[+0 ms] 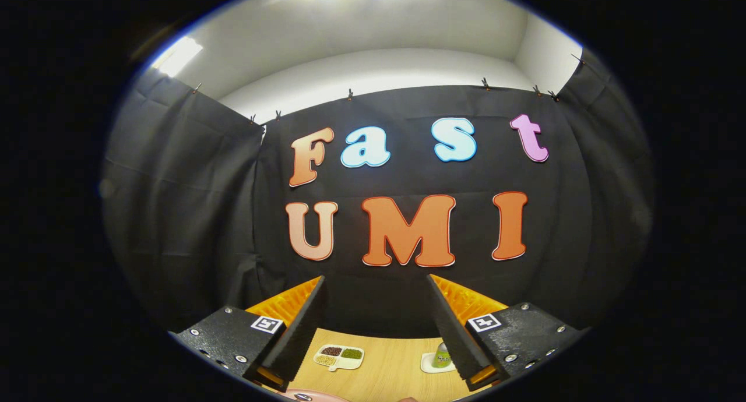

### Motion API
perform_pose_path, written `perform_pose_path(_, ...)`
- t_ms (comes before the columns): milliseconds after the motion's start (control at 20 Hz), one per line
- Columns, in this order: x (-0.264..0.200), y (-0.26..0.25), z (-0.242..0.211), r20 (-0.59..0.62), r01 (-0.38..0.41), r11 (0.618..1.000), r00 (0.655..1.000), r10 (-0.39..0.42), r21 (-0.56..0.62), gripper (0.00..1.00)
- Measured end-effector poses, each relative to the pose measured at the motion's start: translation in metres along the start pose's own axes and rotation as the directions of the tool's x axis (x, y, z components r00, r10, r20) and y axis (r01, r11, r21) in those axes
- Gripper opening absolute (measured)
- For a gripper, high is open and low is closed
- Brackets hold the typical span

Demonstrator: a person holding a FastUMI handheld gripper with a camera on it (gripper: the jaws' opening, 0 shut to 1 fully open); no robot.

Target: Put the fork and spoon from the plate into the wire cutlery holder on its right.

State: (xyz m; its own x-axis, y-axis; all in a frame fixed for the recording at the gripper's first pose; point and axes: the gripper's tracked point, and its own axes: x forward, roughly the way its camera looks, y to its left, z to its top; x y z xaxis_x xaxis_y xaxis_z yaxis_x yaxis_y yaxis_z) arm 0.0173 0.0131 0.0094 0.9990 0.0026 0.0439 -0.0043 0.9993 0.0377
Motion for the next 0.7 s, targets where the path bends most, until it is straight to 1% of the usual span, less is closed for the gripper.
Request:
perform_pose_path(100, 0.001, -0.003, -0.001, -0.004, 0.011, 1.0, 1.0, -0.011, -0.019, 0.99)
perform_pose_path(400, -0.006, -0.012, -0.009, -0.019, 0.046, 0.999, 0.999, -0.047, -0.024, 0.99)
perform_pose_path(550, -0.014, -0.021, -0.021, -0.036, 0.073, 0.997, 0.997, -0.074, -0.022, 0.99)
perform_pose_path(700, -0.023, -0.024, -0.038, -0.062, 0.074, 0.996, 0.995, -0.077, -0.046, 0.99)
